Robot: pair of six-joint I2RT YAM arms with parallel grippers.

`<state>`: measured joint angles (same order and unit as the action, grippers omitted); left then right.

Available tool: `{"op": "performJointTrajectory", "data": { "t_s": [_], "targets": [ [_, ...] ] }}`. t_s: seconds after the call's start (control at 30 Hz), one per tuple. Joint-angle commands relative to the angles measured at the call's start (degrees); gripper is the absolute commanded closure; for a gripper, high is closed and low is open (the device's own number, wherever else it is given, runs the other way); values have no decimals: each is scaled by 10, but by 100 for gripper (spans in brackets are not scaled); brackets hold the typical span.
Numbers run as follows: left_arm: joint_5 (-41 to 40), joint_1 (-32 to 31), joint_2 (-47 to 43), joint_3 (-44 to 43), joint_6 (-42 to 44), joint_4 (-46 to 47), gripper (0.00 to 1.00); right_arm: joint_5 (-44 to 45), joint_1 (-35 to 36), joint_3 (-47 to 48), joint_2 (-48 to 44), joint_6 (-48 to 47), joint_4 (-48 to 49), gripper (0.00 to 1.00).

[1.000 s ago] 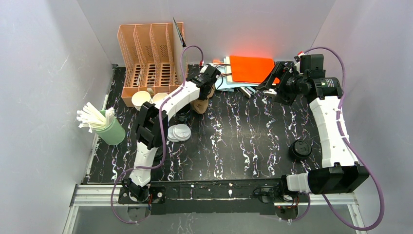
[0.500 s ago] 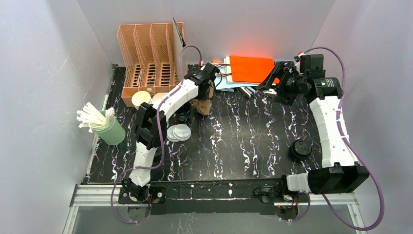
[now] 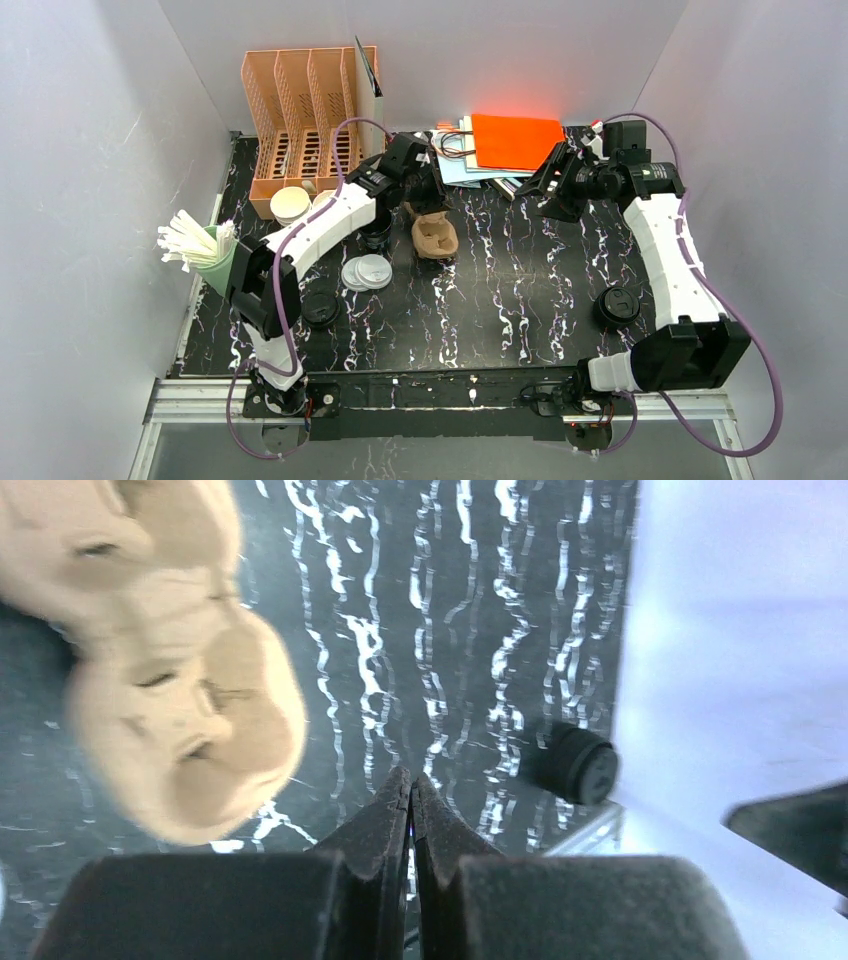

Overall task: Pack the takeout coffee
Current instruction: Adjust the cup tray at the center of the board, then pick up the cup tray from the cup tray.

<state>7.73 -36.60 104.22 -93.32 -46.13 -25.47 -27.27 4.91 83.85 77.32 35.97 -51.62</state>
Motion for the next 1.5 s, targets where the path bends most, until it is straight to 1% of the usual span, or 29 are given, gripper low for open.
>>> {"op": "performJointTrajectory", "data": {
  "t_s": [0.0,0.07,0.13,0.2,0.33,0.4,0.47,0.53,0.6,0.67,0.77,0.8,0.87,0.9,0.97,1.03,1.17,1.27,1.33,1.43,1.47],
  "targets": [
    [68,-2,-55,68,-105,114,100,-56,5,-14,21,-4,48,24],
    [60,-2,-63,79,-91,96,100,-49,20,-18,29,-15,57,25],
    [41,-2,-70,75,-61,56,95,-26,53,-19,36,-22,66,27],
    [13,-2,-86,75,-37,27,91,-2,102,-21,46,-24,82,29],
    [-40,13,-141,103,-23,0,86,51,163,-20,68,-39,99,30],
    [-64,25,-170,114,-9,-20,79,78,180,-20,81,-47,110,31],
    [-124,25,-187,100,31,-66,70,98,189,-17,95,-55,131,34],
    [-164,25,-192,83,68,-118,63,114,197,-11,116,-62,150,37],
    [-171,25,-180,66,106,-144,61,116,205,-6,139,-63,169,37],
    [-163,20,-164,55,131,-151,61,112,211,-9,162,-63,192,39],
    [-149,3,-136,49,136,-137,59,102,215,-25,180,-49,224,39],
    [-147,-4,-123,46,135,-128,56,104,215,-33,182,-43,234,40],
    [-152,-20,-94,32,133,-119,47,116,213,-48,176,-29,243,39],
    [-164,-30,-79,20,134,-120,40,120,212,-60,169,-21,250,39],
    [-218,-48,-48,-4,126,-136,24,128,207,-91,144,-3,269,39],
    [-245,-53,-24,-16,111,-143,14,135,202,-130,112,17,296,38],
    [-260,-60,29,-38,88,-159,12,173,193,-172,62,26,304,35],
    [-269,-68,63,-45,65,-167,15,210,189,-176,34,25,288,35],
    [-270,-71,83,-51,57,-168,19,230,184,-179,18,27,282,35],
    [-273,-73,105,-61,56,-168,29,262,176,-187,-13,32,274,35],
    [-271,-73,114,-65,58,-167,30,269,173,-192,-24,33,274,35]
  ]
}}
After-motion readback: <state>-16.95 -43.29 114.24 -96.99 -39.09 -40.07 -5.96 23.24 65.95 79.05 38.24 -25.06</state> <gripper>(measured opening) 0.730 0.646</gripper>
